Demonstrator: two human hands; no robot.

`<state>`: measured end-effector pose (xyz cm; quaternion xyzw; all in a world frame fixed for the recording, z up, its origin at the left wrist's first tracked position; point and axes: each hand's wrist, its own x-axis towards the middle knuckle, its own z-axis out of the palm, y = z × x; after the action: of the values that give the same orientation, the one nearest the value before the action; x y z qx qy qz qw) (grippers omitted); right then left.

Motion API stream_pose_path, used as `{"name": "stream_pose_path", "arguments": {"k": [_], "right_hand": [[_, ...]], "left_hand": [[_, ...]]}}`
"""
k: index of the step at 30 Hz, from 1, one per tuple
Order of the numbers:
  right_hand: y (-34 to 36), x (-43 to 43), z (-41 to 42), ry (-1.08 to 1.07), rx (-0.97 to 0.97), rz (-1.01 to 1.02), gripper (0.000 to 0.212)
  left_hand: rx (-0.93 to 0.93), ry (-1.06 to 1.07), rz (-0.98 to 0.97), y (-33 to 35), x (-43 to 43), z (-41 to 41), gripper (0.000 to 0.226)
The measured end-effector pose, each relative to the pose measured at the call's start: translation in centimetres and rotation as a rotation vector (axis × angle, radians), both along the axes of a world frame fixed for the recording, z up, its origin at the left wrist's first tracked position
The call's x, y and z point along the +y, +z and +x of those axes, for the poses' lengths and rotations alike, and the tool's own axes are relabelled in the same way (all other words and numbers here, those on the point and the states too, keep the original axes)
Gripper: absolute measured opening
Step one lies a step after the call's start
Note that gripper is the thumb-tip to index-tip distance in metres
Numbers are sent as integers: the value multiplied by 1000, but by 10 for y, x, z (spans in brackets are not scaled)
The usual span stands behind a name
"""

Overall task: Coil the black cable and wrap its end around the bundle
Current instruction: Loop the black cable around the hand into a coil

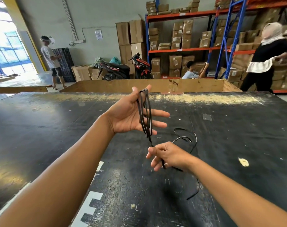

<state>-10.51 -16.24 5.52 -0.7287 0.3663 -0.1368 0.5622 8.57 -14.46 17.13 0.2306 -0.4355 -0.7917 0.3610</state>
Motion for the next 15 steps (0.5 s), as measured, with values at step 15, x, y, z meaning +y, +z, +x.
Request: {"name": "stream_pose_path", "arguments": {"k": [15], "right_hand": [[129,-95,-6,-184,451,-789,11]], "left_hand": [[-300,-355,143,-35,30,-16,56]]}}
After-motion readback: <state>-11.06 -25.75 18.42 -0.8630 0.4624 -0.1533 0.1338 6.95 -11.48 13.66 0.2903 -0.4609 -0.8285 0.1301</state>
